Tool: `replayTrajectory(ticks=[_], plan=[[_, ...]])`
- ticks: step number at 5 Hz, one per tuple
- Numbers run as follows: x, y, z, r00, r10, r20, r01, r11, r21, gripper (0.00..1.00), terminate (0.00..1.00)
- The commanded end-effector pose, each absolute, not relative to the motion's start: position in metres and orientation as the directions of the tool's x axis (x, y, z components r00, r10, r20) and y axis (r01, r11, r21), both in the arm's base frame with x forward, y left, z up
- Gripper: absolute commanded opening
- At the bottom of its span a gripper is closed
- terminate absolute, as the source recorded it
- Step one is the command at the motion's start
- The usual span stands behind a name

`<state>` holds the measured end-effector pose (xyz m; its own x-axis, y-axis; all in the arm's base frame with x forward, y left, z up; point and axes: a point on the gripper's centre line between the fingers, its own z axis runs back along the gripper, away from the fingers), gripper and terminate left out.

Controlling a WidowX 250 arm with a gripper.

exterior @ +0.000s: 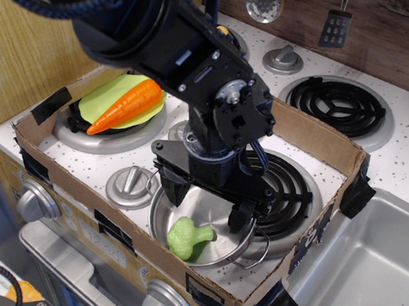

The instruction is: Take broccoli out of pan

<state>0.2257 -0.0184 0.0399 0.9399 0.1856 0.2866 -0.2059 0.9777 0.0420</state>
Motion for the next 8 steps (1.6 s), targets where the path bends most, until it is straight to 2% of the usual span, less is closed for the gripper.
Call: replayTrajectory(ticks=[1, 3, 4, 5, 6, 7, 8], plan=[[0.218, -0.013, 0.033, 0.921, 0.221, 0.321, -0.236, 0.972, 0.006, 1.0, 0.0], [0.215, -0.004, 0.019, 0.924, 0.21, 0.32, -0.215, 0.976, -0.02, 1.0, 0.0], [0.217, -0.005, 0.017, 0.92, 0.22, 0.325, -0.228, 0.974, -0.013, 0.0, 0.0], [0.217, -0.004, 0.015, 0.921, 0.227, 0.318, -0.233, 0.972, -0.019, 0.0, 0.0], [0.22, -0.004, 0.022, 0.928, 0.218, 0.303, -0.222, 0.975, -0.02, 0.0, 0.0], [0.229, 0.0, 0.039, 0.938, 0.2, 0.282, -0.203, 0.979, -0.019, 0.0, 0.0], [0.245, 0.006, 0.065, 0.958, 0.192, 0.212, -0.194, 0.981, -0.008, 0.0, 0.0]])
